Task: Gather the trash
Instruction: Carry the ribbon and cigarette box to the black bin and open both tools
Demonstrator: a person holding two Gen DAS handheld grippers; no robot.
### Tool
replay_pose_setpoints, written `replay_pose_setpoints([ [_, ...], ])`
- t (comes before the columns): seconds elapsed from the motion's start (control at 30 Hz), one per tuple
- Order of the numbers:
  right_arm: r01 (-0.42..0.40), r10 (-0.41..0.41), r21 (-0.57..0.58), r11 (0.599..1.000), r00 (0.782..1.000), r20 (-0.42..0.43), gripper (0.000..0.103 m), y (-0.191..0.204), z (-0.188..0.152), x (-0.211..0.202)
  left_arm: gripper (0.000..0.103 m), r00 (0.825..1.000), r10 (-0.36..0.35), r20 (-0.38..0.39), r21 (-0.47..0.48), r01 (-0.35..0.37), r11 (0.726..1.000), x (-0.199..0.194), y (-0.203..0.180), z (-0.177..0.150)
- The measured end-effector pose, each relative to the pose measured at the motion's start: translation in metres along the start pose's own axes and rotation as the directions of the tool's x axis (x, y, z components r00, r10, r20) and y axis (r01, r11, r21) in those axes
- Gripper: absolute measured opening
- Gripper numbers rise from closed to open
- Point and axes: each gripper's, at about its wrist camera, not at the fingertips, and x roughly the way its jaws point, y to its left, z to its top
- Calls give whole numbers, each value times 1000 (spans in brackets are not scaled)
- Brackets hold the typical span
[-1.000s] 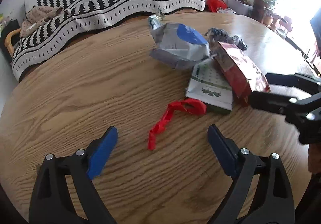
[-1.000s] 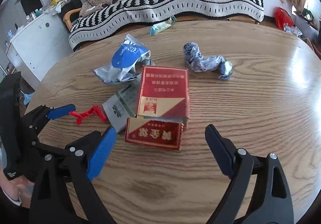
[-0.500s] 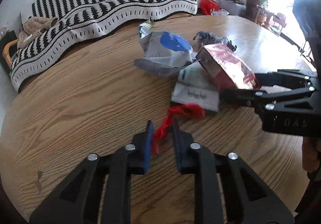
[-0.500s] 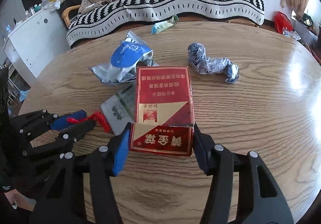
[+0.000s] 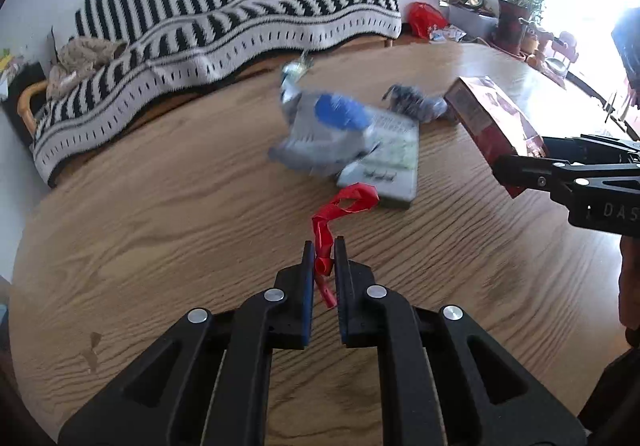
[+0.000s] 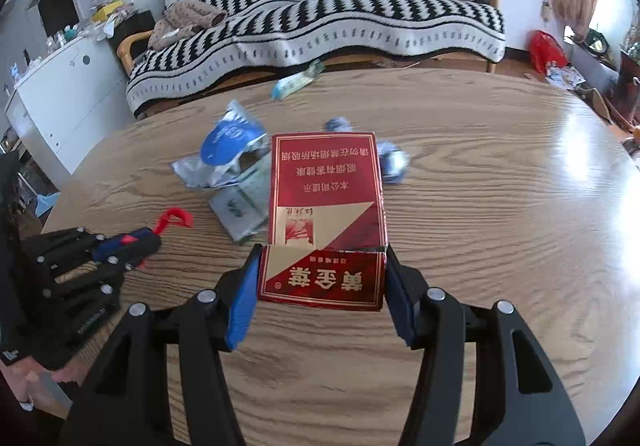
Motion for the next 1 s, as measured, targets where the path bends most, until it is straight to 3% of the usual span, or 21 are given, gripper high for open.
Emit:
replay_pose_setpoints([
  [0.13, 44, -45, 35, 998, 998, 31, 55, -41, -4, -35, 9, 999, -23, 40, 14, 23, 1000, -17, -23, 12],
  [0.33, 127, -137, 115, 985, 987, 79, 55, -115, -20, -102, 9, 991, -69, 116, 66, 62, 996, -35, -87, 32],
  [0.53, 243, -271, 225, 944, 957, 101, 56, -207, -60, -183, 9, 968, -197, 154, 67, 189, 980, -48, -173, 51],
  [0.7, 339, -390, 331, 880, 916, 98, 56, -281, -102, -249, 9, 933, -329, 146, 135, 311, 941, -56, -270, 60],
  [0.87, 415, -492, 460, 785, 869, 56, 56, -352, -162, -312, 9, 867, -494, 72, 146, 480, 865, -50, -382, 58],
  [1.0, 460, -539, 554, 694, 842, -23, 56, -403, -214, -336, 9, 828, -560, -10, 190, 552, 812, -41, -472, 45],
])
